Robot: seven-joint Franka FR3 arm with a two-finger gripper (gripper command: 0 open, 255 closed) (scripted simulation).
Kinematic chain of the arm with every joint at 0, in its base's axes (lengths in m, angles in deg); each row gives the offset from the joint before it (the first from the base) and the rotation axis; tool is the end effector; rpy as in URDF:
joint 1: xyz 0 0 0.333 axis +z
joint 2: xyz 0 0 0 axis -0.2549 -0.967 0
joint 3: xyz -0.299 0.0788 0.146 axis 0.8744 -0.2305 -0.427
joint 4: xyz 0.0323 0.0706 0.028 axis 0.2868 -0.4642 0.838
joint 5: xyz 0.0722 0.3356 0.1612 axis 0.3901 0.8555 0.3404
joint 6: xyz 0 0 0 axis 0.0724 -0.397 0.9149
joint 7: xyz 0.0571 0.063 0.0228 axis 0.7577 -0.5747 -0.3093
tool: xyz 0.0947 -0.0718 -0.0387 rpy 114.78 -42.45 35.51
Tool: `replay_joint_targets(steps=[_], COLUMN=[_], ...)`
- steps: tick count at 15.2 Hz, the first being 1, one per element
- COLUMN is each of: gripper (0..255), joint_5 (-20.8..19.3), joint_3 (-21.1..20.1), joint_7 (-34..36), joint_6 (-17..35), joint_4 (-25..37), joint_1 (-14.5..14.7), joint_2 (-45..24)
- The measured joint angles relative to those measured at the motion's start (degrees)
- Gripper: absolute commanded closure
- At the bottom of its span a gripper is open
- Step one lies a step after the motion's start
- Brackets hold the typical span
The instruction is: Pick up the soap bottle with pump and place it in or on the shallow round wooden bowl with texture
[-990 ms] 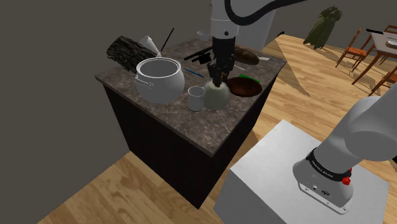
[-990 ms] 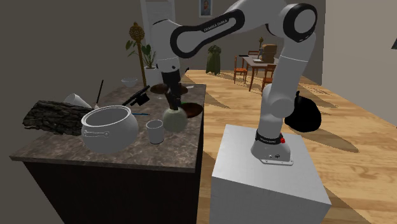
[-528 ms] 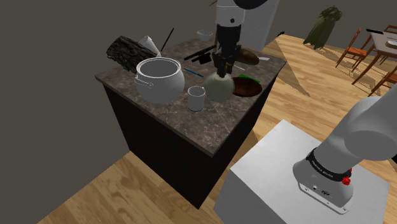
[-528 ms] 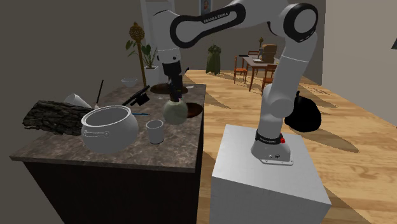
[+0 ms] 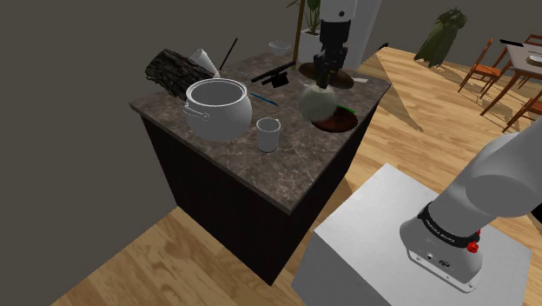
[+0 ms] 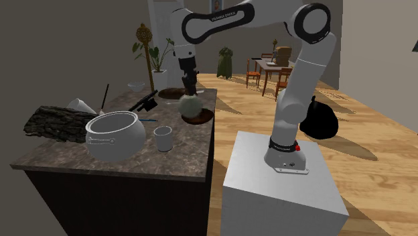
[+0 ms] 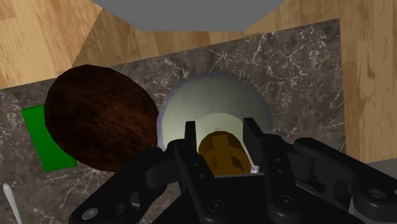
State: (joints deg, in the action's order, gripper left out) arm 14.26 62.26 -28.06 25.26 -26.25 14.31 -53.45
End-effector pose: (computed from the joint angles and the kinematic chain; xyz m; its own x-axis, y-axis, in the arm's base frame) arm 0.4626 0.0465 0.5336 0.9902 0.0611 -0.1256 0.0631 -0.9979 0.0119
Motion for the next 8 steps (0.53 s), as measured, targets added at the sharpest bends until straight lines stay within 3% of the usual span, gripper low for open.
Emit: replay_joint_targets(steps=[8], gripper=[255], joint_5=[-2.6], joint_3=[6.5], joint_7=[-10.8], joint_6=[-2.9], joint_4=[6.0], joint_1=[-4.9], joint_2=[-2.9])
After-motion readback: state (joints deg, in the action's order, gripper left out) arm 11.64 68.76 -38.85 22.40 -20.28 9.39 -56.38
